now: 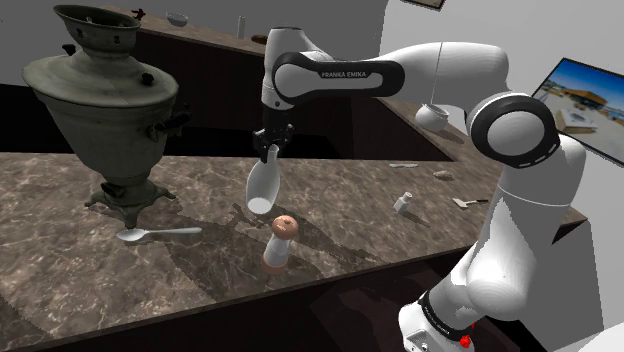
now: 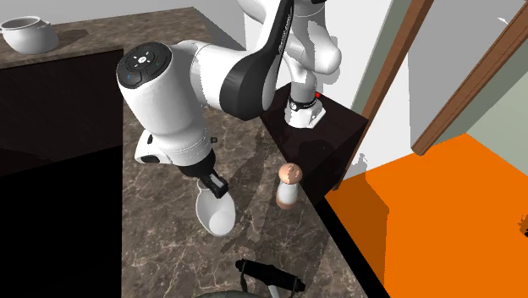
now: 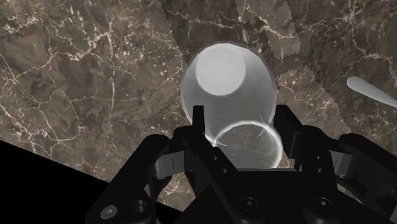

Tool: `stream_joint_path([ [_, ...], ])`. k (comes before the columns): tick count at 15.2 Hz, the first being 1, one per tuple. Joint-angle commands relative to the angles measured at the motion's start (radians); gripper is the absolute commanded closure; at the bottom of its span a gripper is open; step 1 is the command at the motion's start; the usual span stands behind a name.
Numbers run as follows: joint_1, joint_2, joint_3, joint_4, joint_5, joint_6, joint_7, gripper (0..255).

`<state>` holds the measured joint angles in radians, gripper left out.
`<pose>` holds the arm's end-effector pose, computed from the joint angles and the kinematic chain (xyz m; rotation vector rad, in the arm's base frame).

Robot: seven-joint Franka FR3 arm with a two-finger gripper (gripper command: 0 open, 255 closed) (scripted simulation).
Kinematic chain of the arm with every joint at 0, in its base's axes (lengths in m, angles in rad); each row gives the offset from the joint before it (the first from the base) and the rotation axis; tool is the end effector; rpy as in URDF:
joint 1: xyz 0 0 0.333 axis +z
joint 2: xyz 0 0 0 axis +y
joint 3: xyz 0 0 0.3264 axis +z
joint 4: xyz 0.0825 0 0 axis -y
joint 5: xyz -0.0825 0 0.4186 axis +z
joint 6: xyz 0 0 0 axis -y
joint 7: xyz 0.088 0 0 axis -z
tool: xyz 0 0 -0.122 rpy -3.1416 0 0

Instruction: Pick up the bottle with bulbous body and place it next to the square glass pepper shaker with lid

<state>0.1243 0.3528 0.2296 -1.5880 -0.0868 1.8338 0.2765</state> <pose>0.6498 0.2147 0.4109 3.1016 0.1463 -0.1421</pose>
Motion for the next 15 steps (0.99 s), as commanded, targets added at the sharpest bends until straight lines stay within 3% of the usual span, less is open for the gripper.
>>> stream_joint_path([
  [1, 0.000, 0.000, 0.000, 0.000, 0.000, 0.000, 0.000, 255],
  [7, 0.000, 0.000, 0.000, 0.000, 0.000, 0.000, 0.000, 255],
  [15, 0.002, -0.015, 0.003, 0.086, 0.005, -0.101, -0.004, 255],
])
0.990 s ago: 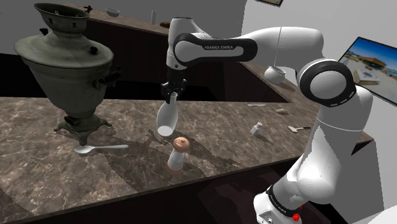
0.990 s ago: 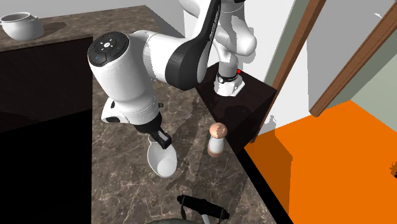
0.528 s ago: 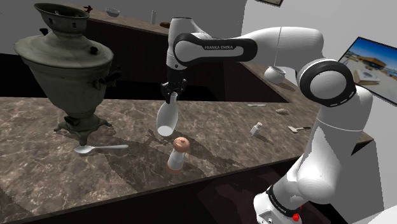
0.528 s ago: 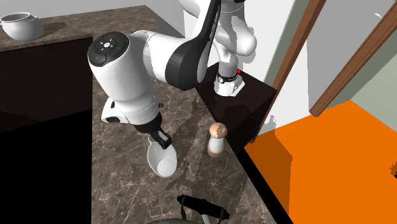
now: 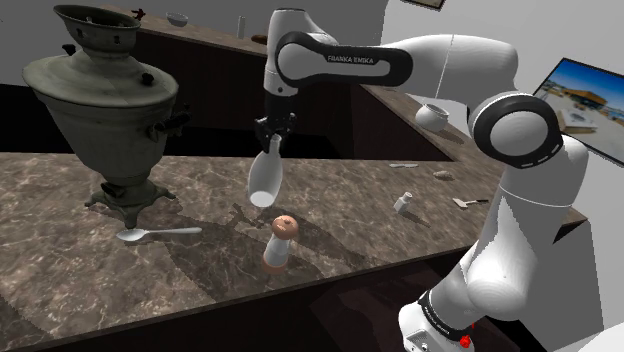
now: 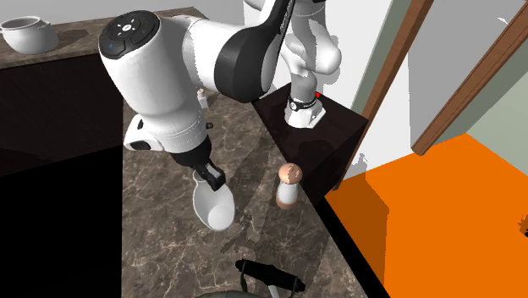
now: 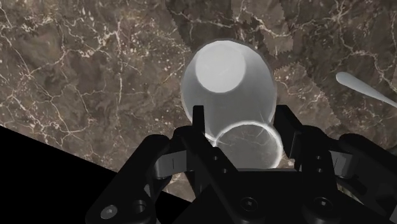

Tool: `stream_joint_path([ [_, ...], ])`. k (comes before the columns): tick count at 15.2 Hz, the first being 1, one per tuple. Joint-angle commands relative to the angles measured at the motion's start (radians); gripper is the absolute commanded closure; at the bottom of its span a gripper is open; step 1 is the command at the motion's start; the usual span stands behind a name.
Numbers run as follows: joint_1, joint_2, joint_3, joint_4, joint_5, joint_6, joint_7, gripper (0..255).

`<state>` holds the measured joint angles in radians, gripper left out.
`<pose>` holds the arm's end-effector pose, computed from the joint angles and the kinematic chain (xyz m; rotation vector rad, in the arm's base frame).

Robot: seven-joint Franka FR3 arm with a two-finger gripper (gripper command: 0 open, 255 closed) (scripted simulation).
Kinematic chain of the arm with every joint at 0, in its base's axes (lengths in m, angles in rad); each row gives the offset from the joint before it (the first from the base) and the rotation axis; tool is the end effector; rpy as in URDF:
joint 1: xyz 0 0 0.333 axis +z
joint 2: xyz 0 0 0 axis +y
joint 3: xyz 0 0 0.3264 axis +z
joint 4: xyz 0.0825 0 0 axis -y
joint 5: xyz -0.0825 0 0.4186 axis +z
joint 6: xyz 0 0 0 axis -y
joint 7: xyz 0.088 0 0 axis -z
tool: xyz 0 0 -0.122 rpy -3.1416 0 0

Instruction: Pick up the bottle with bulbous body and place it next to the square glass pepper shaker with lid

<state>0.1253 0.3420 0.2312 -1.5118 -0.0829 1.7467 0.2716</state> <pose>0.6516 0.2143 0.4496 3.1015 0.1463 -0.1429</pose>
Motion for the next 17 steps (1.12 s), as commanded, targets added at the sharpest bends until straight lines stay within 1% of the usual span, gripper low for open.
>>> stream_joint_path([
  [1, 0.001, -0.005, 0.001, 0.022, 0.001, -0.027, 0.000, 255],
  [9, 0.006, -0.002, 0.003, 0.133, 0.002, -0.135, -0.002, 255],
  [17, 0.016, 0.020, 0.004, 0.275, -0.003, -0.255, -0.002, 255],
])
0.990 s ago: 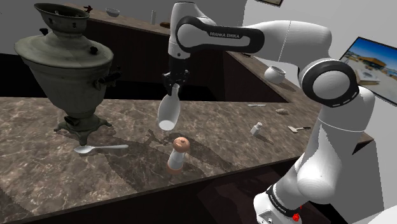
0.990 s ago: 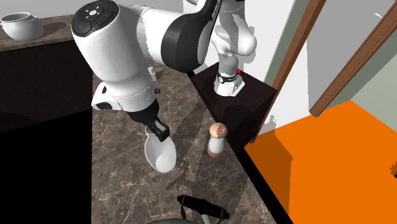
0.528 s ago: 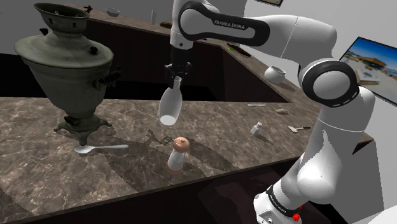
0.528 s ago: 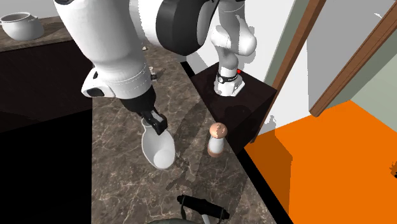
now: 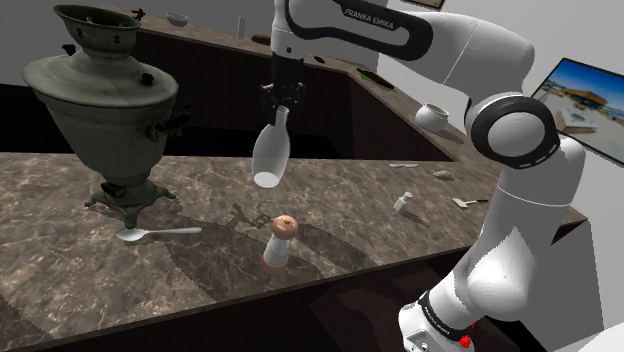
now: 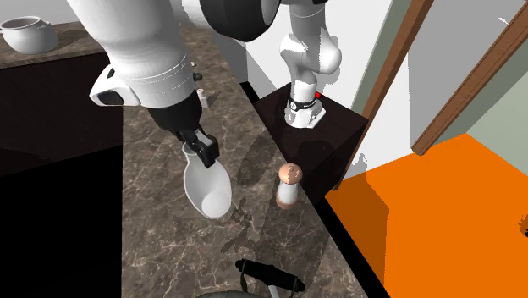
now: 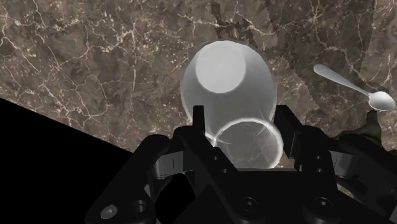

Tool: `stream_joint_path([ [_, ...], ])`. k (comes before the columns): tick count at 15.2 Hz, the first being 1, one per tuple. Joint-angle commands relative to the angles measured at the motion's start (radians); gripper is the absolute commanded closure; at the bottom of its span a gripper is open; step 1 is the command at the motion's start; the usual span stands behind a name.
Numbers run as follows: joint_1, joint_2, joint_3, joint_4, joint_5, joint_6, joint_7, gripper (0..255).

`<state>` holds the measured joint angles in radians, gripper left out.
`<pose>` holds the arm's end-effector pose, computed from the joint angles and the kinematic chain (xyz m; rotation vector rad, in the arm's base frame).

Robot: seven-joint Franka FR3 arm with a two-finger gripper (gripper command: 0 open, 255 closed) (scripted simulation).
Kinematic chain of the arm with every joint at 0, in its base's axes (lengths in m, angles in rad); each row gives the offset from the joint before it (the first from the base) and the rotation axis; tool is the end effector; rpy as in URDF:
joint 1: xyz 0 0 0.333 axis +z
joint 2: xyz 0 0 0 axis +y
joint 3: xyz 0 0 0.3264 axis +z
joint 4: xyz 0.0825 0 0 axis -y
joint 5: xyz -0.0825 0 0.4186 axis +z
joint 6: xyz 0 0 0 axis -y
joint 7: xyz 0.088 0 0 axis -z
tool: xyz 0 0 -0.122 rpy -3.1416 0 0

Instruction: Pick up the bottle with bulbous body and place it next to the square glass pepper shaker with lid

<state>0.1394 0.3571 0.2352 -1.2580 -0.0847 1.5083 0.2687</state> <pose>0.6518 0.2152 0.5482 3.1016 0.1465 -0.1427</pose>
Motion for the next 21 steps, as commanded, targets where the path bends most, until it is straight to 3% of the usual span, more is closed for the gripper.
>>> stream_joint_path([
  [1, 0.004, 0.010, 0.000, 0.042, -0.002, -0.032, 0.000, 255],
  [7, 0.015, 0.042, 0.001, 0.161, -0.010, -0.120, 0.001, 255],
  [13, -0.079, -0.176, -0.027, -0.083, 0.034, -0.087, -0.101, 255],
  [21, -0.170, -0.391, -0.097, -0.268, 0.061, -0.110, -0.259, 255],
])
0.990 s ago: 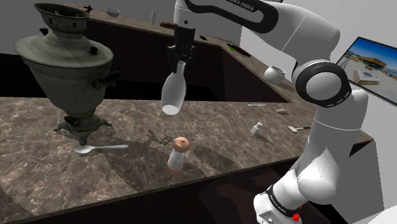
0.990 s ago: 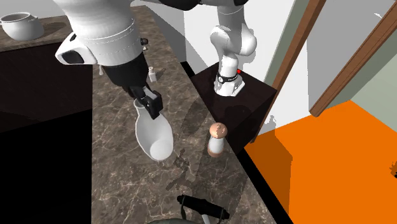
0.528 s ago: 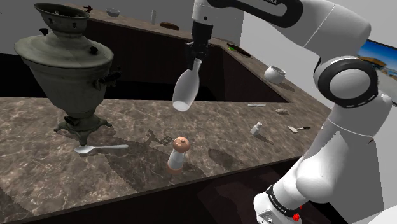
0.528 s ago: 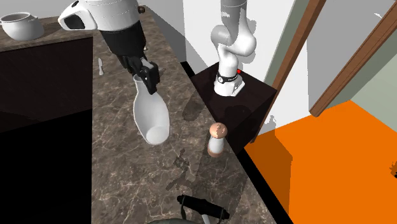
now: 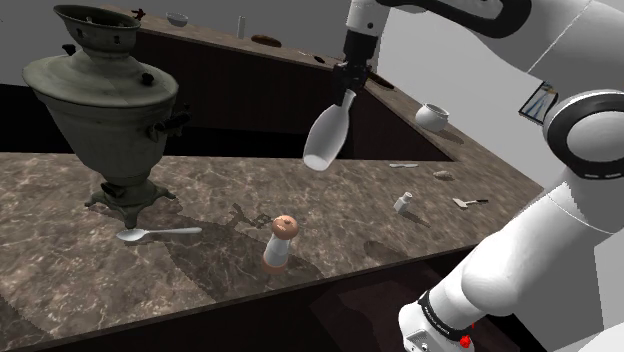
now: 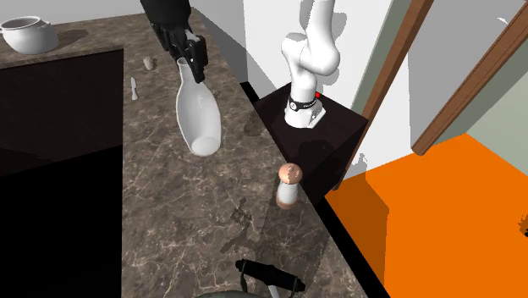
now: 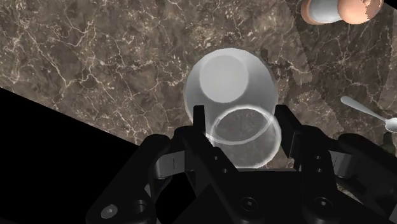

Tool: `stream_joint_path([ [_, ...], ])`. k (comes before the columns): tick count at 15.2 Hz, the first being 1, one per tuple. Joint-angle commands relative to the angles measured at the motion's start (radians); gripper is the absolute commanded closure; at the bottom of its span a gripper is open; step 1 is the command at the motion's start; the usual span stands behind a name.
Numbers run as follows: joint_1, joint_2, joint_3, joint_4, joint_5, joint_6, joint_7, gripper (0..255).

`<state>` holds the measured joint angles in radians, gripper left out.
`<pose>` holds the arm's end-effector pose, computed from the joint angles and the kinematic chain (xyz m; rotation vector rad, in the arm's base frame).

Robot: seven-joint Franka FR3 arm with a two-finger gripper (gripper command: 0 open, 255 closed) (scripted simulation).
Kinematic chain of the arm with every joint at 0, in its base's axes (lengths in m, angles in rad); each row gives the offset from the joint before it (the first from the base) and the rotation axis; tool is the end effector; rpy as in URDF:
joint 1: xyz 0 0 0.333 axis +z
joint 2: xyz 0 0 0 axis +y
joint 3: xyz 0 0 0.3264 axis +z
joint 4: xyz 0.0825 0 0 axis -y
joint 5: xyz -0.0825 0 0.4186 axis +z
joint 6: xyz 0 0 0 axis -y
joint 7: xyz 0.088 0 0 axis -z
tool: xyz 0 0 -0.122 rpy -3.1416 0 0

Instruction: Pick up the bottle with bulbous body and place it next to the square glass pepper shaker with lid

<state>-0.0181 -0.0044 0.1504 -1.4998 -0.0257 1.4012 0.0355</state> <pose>0.5639 0.0717 0.6438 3.1009 0.1453 -0.1425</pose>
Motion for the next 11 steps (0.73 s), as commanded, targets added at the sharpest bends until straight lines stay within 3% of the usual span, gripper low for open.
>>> stream_joint_path([
  [1, -0.022, -0.052, -0.023, -0.041, 0.003, -0.009, -0.046, 255],
  [11, -0.110, -0.219, -0.145, -0.117, -0.023, -0.092, -0.264, 255],
])
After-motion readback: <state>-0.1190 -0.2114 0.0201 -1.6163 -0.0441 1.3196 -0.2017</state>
